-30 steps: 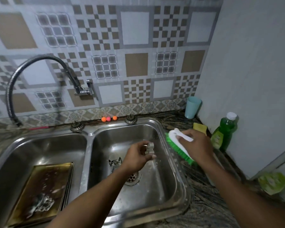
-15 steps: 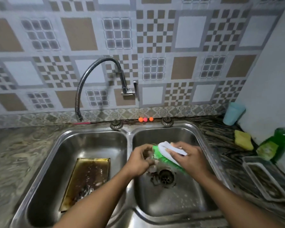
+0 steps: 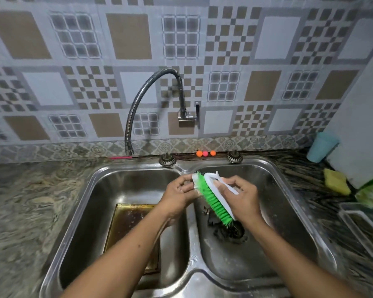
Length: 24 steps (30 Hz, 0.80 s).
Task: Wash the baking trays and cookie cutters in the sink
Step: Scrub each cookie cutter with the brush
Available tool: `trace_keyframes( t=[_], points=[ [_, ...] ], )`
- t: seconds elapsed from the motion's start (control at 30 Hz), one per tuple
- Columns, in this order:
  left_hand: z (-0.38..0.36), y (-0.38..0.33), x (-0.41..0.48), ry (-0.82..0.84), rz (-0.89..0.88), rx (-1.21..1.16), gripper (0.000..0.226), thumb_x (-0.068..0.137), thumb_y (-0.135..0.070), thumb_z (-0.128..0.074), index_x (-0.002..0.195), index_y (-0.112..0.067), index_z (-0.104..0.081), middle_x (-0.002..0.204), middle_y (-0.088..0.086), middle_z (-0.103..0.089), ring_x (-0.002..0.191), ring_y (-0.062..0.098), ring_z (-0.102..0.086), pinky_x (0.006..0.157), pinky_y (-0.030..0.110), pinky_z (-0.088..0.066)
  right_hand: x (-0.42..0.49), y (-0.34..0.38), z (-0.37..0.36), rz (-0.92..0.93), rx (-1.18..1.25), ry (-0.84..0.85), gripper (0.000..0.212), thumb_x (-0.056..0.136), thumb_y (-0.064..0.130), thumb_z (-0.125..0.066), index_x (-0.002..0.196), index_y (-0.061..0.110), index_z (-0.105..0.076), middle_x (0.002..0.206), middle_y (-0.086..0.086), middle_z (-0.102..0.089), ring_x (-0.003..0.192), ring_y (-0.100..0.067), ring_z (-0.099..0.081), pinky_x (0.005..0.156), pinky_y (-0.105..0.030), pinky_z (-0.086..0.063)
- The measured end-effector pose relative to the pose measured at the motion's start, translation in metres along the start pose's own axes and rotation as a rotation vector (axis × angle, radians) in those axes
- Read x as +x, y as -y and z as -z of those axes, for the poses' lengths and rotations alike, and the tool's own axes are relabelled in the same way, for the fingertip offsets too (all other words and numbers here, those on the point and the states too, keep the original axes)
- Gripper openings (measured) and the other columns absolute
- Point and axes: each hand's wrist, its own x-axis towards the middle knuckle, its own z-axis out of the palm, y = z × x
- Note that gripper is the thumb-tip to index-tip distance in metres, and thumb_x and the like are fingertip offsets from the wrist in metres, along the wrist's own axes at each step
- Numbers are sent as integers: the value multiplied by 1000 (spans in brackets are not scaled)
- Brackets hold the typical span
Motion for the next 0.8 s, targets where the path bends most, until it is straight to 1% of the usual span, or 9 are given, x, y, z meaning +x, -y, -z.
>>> trace_keyframes(
  t=[0.07,0.13,0.23,0.3,0.37,0.5,0.6,0.67,0.8],
  points=[
    [6,-6,-4,-2,22,-58,54,68,8,-82,116,-7,-64,111,20,-73,95,22,-72,84,29,-59,-1,-10,3,-11,-18,-26,12,80,21,-83,76,16,-73,72,9,-72,65,-4,-59,60,-23,-46],
    [11,-10,-3,-1,50,-113,53,71,6,-79,120,-8,-63,114,19,-73,94,20,-73,83,27,-60,1,-6,1,-28,53,-88,9,81,15,-82,79,12,-74,71,9,-72,64,-3,-59,60,-20,-45],
    [14,-15,-3,32,87,-164,51,82,14,-66,128,-4,-58,119,22,-70,96,24,-72,89,31,-58,-2,-1,-16,-19,45,-10,7,83,8,-79,79,8,-73,69,8,-69,62,-1,-57,57,-15,-45],
    [20,-10,-6,32,120,-173,52,79,14,-67,128,-3,-57,120,22,-70,98,25,-72,89,31,-58,-8,-12,-13,-14,-17,37,12,81,16,-81,74,20,-72,69,9,-69,64,-4,-58,57,-18,-44],
    [22,-7,-12,19,140,-212,54,75,11,-70,126,-4,-57,119,20,-71,97,23,-73,88,29,-59,-4,-14,-1,-33,-47,4,12,80,22,-83,74,26,-73,71,9,-71,66,-5,-59,60,-21,-45],
    [20,-11,-7,32,136,-245,48,85,13,-62,130,-5,-56,124,20,-69,104,23,-71,96,32,-55,-5,-3,-13,-19,-38,55,12,82,23,-82,77,17,-73,73,-1,-73,65,-5,-60,58,-22,-45],
    [26,-4,-7,12,179,-224,49,85,15,-62,130,-2,-55,122,20,-70,102,24,-72,86,29,-60,-8,-10,-6,-36,-90,25,13,80,30,-82,75,22,-73,72,3,-72,64,-6,-61,57,-23,-46],
    [31,-1,-8,3,183,-233,49,84,13,-64,129,-4,-56,121,18,-71,101,22,-73,87,28,-59,-2,-6,-5,-21,-116,-16,12,80,31,-82,74,25,-73,73,9,-72,65,-4,-61,60,-26,-46],
    [34,-3,-9,-11,193,-198,46,84,13,-63,126,-6,-59,111,15,-74,91,19,-74,78,25,-60,-9,-9,-23,-16,-157,84,17,80,44,-78,79,28,-72,80,6,-75,74,-16,-69,64,-35,-53]
  ],
)
